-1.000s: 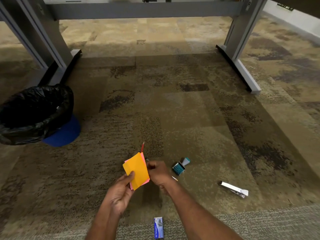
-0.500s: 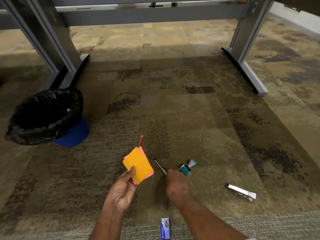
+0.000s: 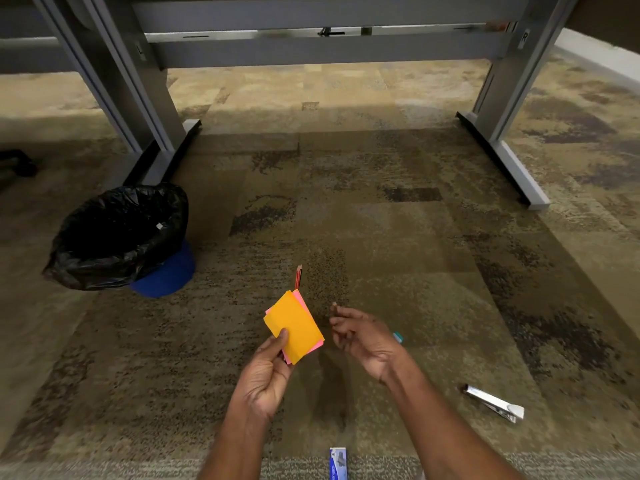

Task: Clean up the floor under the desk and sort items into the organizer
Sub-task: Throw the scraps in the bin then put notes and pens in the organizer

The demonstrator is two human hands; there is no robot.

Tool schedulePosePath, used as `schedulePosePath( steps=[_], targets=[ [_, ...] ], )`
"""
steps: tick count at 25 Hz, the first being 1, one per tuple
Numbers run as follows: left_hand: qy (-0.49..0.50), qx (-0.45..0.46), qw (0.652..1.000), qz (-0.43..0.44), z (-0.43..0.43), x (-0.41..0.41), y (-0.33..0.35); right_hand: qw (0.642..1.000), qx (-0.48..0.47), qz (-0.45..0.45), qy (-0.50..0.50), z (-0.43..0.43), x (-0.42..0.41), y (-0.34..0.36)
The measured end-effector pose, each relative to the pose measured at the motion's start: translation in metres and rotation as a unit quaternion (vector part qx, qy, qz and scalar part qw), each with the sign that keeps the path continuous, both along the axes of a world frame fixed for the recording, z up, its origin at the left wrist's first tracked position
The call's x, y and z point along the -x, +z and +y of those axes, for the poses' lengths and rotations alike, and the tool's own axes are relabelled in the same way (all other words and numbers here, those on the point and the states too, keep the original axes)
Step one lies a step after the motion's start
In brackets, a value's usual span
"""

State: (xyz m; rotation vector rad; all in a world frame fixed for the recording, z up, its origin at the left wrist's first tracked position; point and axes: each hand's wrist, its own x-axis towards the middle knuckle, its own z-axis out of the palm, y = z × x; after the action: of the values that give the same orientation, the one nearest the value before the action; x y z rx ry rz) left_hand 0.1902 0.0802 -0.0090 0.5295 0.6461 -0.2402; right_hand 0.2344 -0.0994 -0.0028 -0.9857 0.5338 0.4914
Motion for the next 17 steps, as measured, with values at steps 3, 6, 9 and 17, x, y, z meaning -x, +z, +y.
schedulePosePath(
  steps=[3,6,9,17],
  targets=[
    [-0.002,0.002,1.000,-0.012,-0.003,-0.003,0.004,0.995,0.091,-0.025,-0.029,-0.003,0.000,0.000],
    [-0.035,-0.026,0.999,-0.023,-0.009,-0.005,0.003,0.978,0.194,-0.053,-0.053,-0.004,-0.002,0.007],
    [-0.080,-0.056,0.995,-0.035,-0.017,-0.005,0.004,0.970,0.221,-0.097,-0.036,-0.004,-0.002,0.022],
    [-0.134,-0.089,0.985,-0.064,-0.037,-0.002,0.025,0.981,0.142,-0.101,-0.091,-0.005,0.007,0.043]
  ],
)
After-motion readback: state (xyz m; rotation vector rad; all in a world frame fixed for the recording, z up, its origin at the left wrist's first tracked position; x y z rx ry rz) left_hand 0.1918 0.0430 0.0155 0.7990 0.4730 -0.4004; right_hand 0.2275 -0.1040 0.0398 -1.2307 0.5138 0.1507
